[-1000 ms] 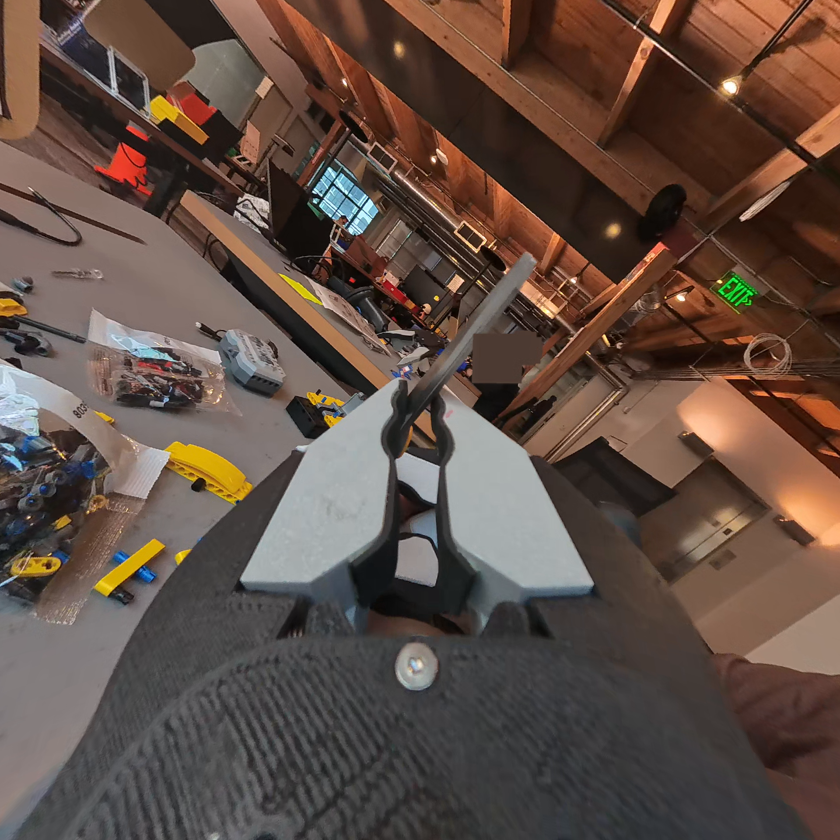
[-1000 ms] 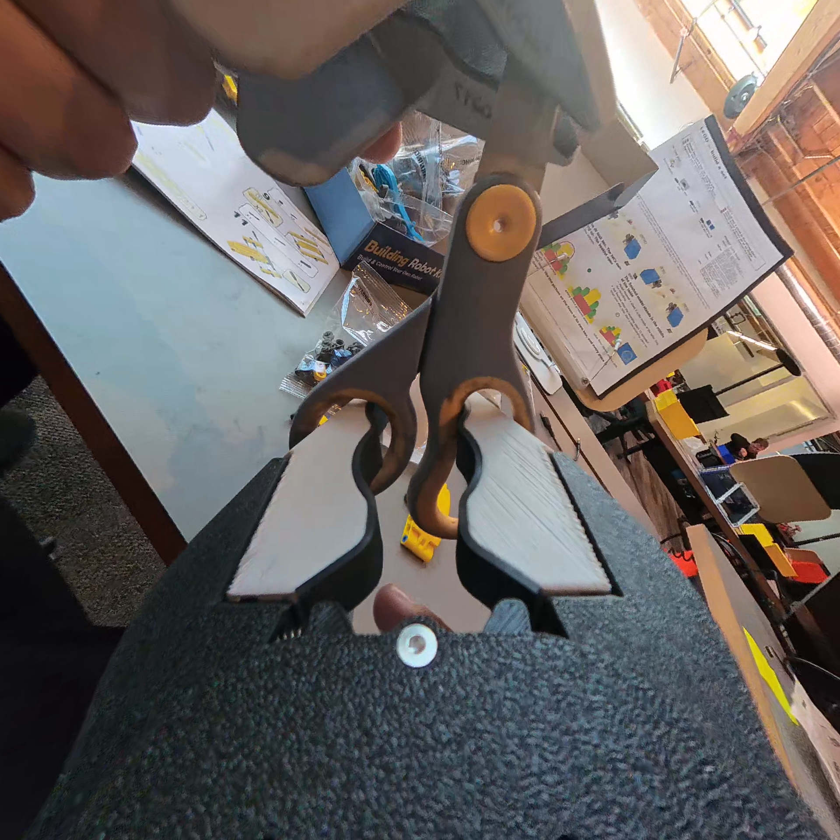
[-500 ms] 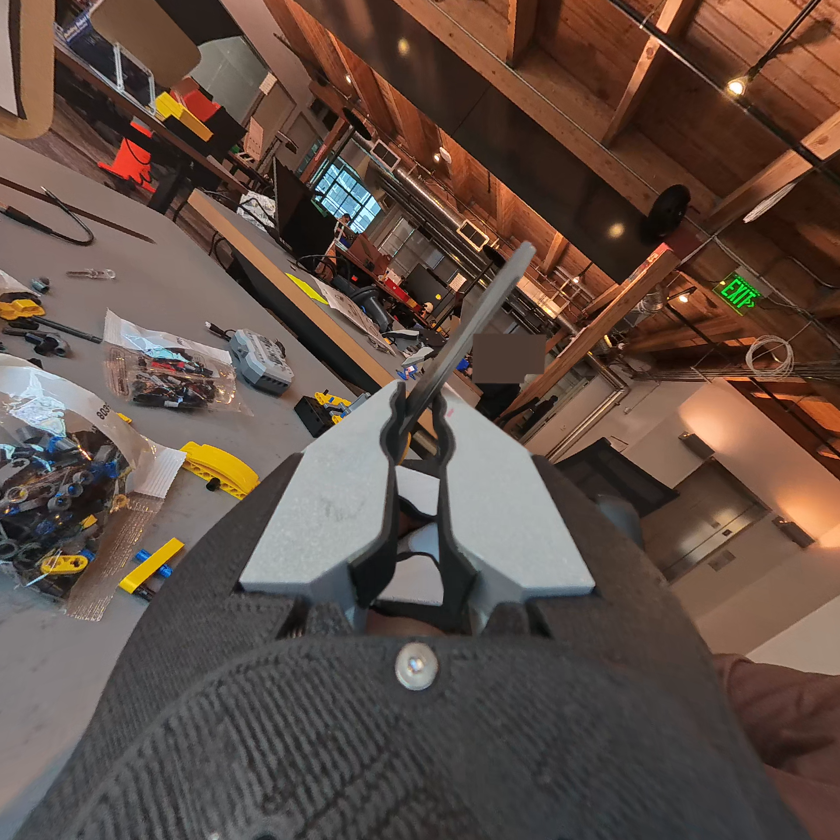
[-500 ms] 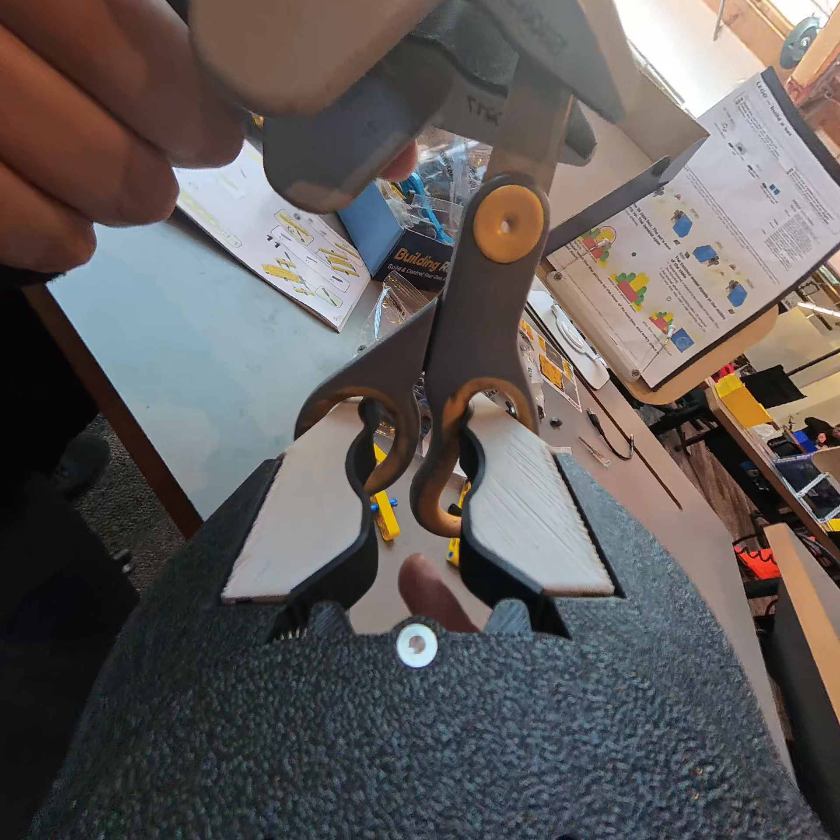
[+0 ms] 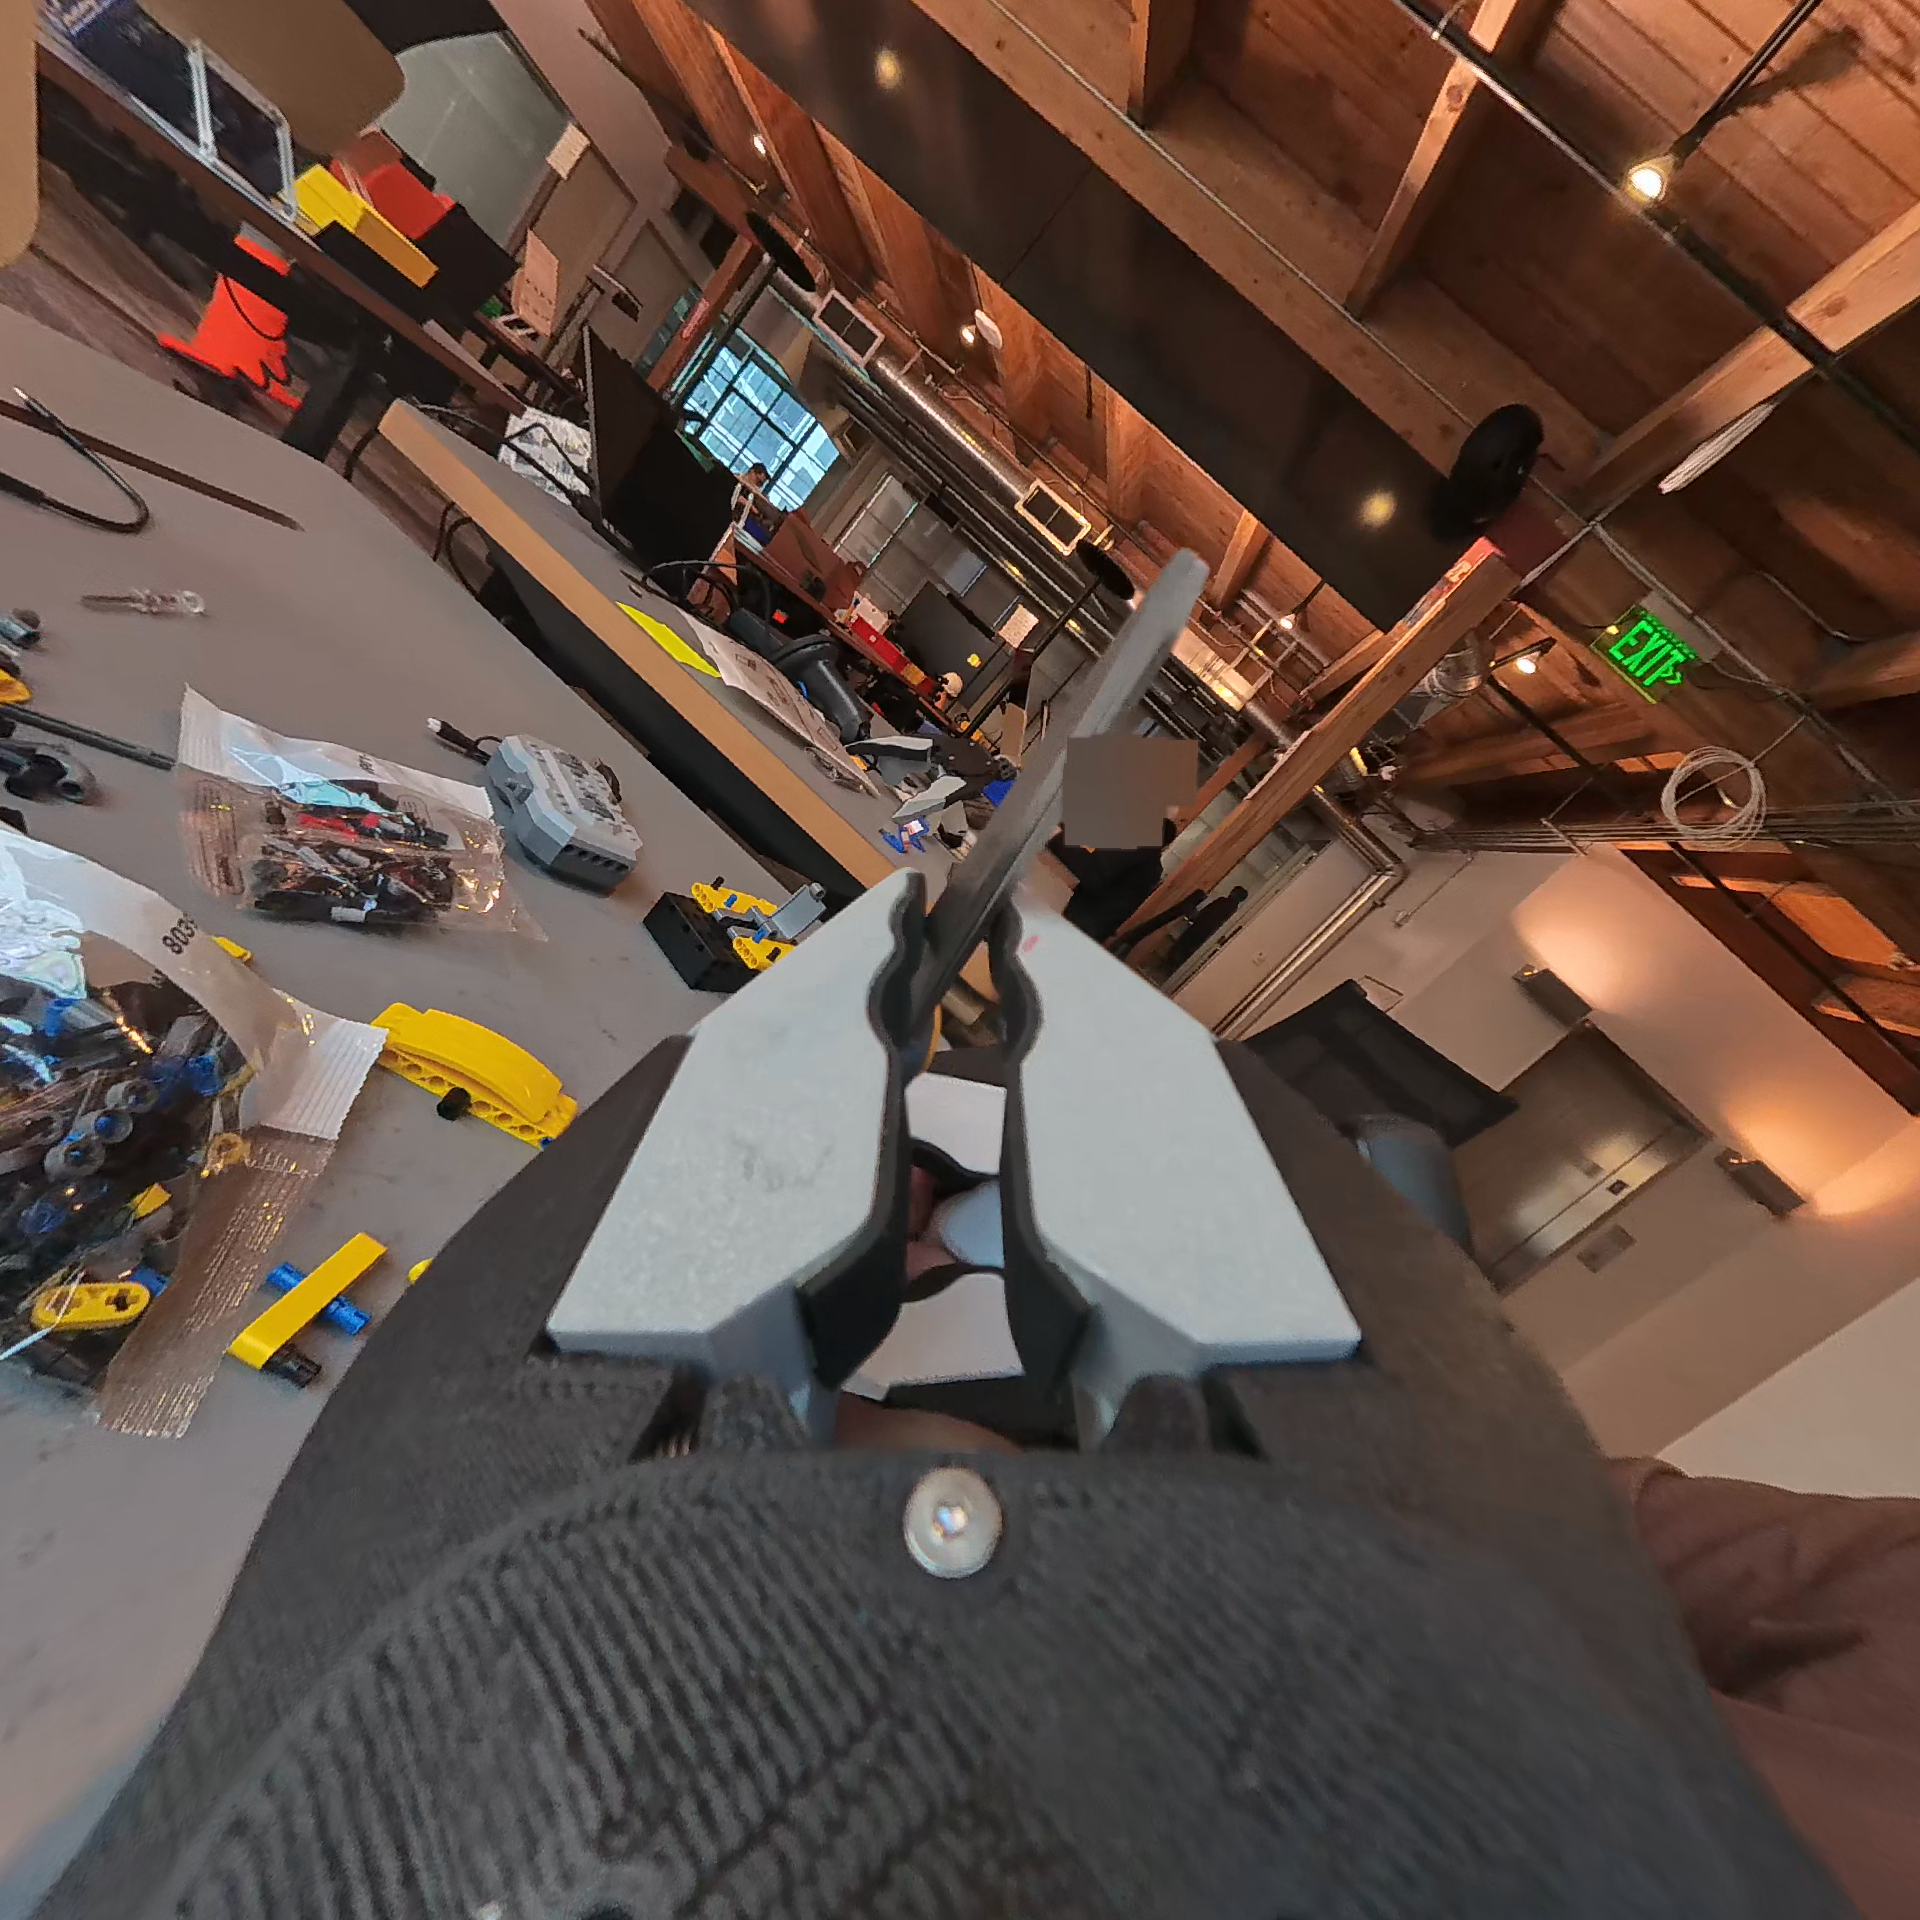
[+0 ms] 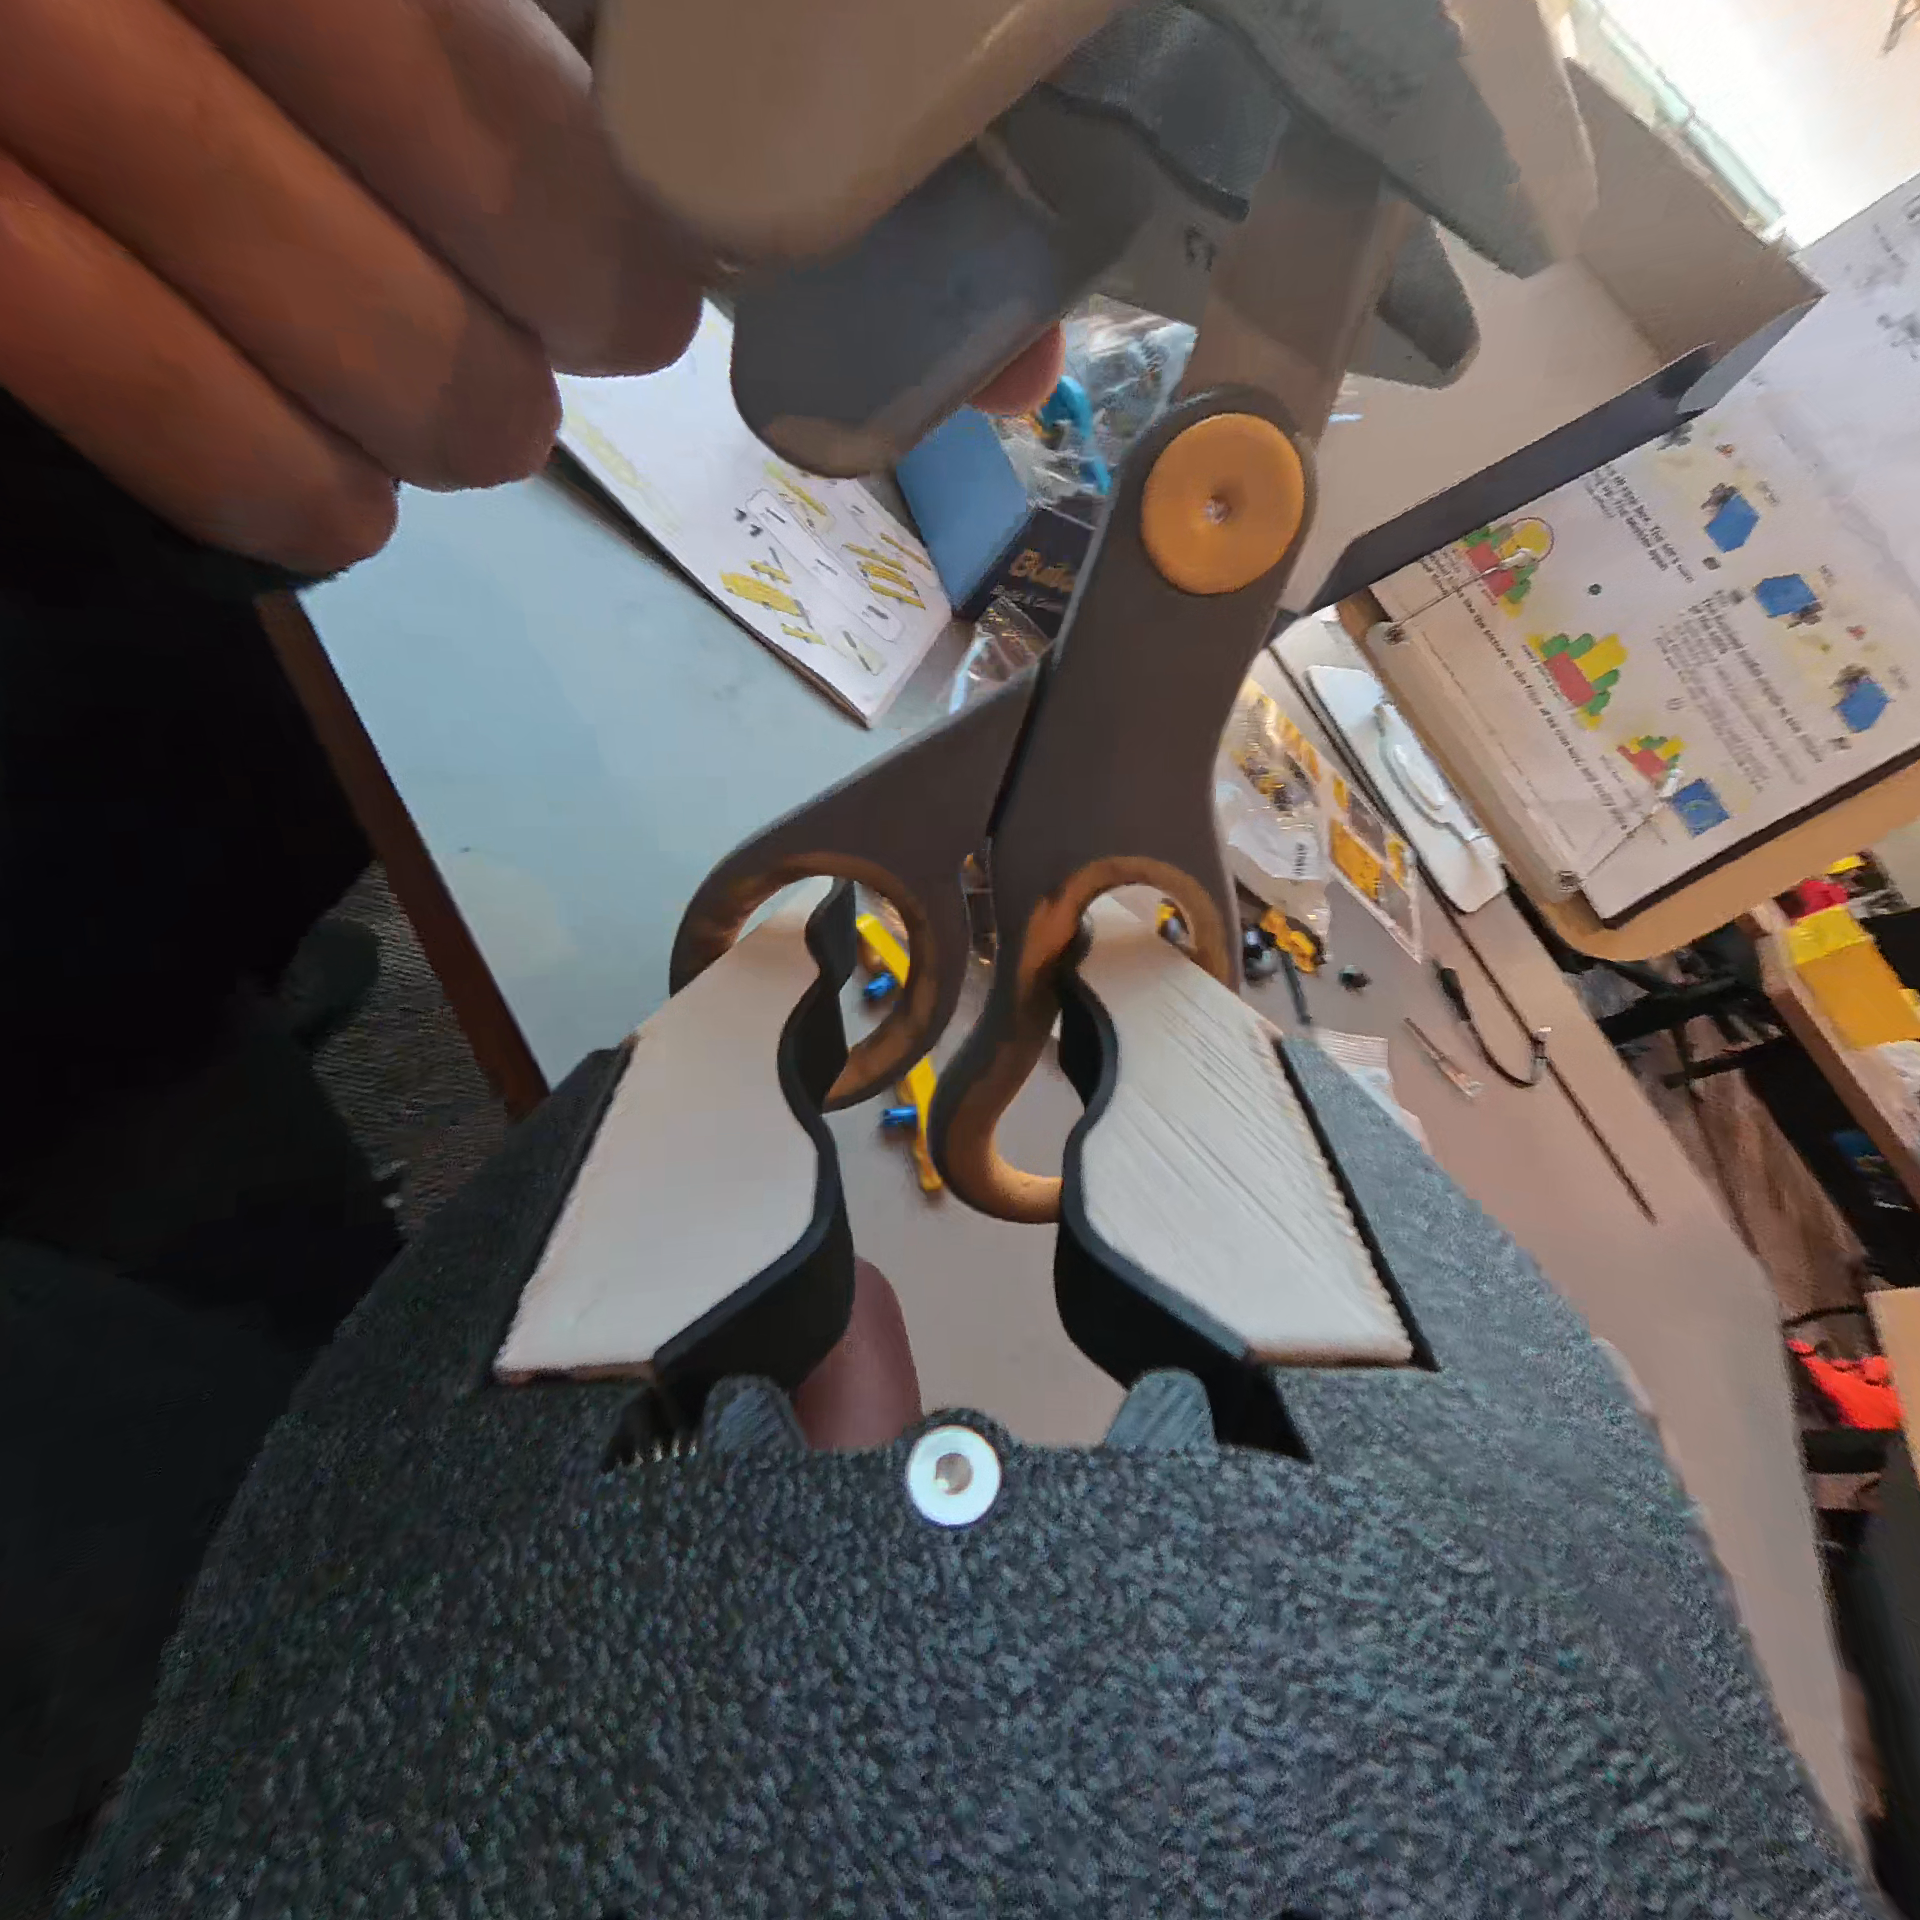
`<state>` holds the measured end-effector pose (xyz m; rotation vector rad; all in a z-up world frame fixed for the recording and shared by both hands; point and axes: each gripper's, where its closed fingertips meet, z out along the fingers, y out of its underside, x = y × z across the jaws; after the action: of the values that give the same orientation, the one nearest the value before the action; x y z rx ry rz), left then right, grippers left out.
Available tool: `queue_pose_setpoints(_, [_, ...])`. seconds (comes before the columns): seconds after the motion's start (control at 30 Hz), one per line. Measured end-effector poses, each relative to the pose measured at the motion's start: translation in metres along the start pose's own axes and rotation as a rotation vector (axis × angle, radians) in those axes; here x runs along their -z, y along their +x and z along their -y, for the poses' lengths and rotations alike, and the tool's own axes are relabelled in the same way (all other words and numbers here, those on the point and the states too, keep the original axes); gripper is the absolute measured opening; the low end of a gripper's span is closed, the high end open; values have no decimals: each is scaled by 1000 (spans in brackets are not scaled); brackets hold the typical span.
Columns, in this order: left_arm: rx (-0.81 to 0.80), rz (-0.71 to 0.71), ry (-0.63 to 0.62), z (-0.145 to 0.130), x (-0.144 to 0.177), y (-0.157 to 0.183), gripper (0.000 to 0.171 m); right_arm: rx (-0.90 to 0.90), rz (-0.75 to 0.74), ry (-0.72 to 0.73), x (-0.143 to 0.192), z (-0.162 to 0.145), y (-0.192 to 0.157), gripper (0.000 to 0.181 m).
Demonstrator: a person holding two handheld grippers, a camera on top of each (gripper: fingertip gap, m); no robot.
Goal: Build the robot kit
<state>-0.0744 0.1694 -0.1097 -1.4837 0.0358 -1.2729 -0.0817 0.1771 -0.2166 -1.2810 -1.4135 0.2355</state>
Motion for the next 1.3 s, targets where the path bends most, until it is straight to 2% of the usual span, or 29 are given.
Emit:
queue_pose_setpoints(0.07, [-7, -7, -4, 0, 0, 2, 7, 26, -38, -1, 1, 1, 4, 37])
queue_pose_setpoints(0.3, [11, 7, -5, 0, 1, -3, 8, -24, 6, -6, -2, 0, -4, 37])
queue_pose_setpoints(0.4, [3, 14, -8, 1, 1, -4, 9, -29, -39, -8, -7, 0, -2, 37])
queue_pose_setpoints(0.6, [19, 12, -2, 3, 4, -7, 8, -49, -17, -28, -9, 2, -11, 38])
queue_pose_setpoints(0.8, [21, 22, -24, -3, 2, -11, 8, -77, 66, -79, -5, -5, -21, 39])
queue_pose_setpoints(1.07, [36, 13, -41, -8, 0, -11, 9, -168, 238, -76, 5, -4, -38, 40])
queue_pose_setpoints(1.23, [28, -17, -31, -7, -2, -3, 10, -173, 158, -62, 3, -4, -24, 37])
queue_pose_setpoints(1.3, [31, -34, -8, -1, 0, 0, 10, -192, 96, -7, -1, 3, -16, 34])
